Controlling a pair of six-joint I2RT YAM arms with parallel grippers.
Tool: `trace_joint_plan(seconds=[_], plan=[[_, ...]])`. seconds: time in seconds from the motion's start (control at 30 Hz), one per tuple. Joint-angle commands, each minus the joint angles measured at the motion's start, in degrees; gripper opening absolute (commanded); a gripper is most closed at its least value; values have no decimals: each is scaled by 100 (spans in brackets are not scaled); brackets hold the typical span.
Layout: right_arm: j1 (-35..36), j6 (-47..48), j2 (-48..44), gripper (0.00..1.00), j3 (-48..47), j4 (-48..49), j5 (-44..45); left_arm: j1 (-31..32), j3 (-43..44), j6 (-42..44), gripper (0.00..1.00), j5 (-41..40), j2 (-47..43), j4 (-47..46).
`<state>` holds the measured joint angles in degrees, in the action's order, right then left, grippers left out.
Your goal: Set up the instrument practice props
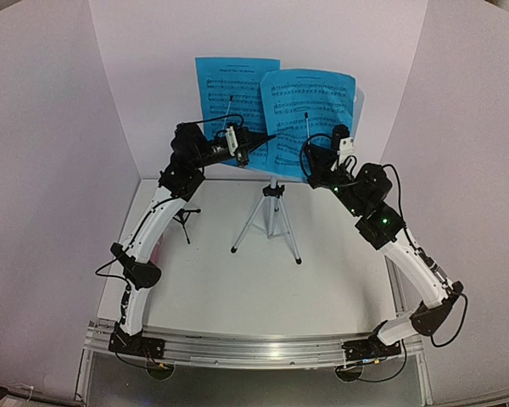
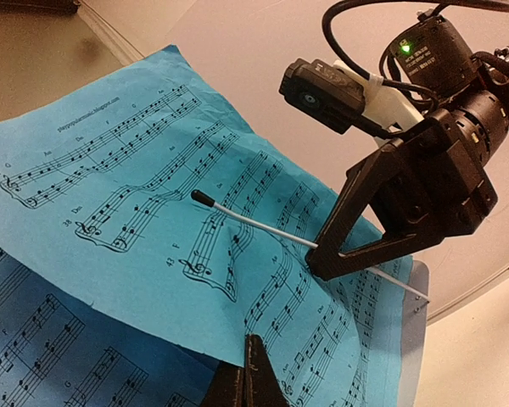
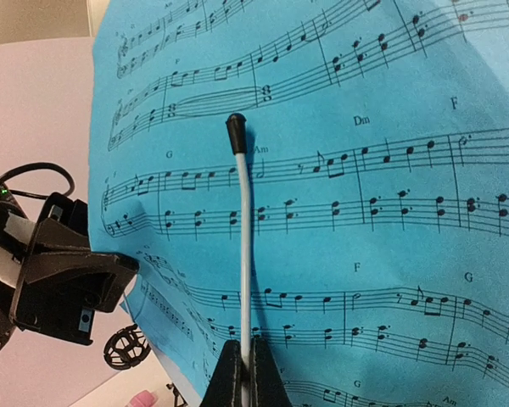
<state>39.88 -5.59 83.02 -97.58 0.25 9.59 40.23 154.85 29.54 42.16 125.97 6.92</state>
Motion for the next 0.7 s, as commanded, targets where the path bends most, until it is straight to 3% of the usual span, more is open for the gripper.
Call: trace_joint_plan(seconds=[0.0, 0.43, 0.67], plan=[[38, -57, -254, 6, -70, 567, -289, 29, 98, 77, 0, -90, -92, -182], [39, -156, -567, 40, -118, 531, -837, 29, -217, 423, 2, 3, -354, -7], [38, 178, -949, 48, -57, 463, -579, 27, -229, 455, 18, -39, -399, -33]])
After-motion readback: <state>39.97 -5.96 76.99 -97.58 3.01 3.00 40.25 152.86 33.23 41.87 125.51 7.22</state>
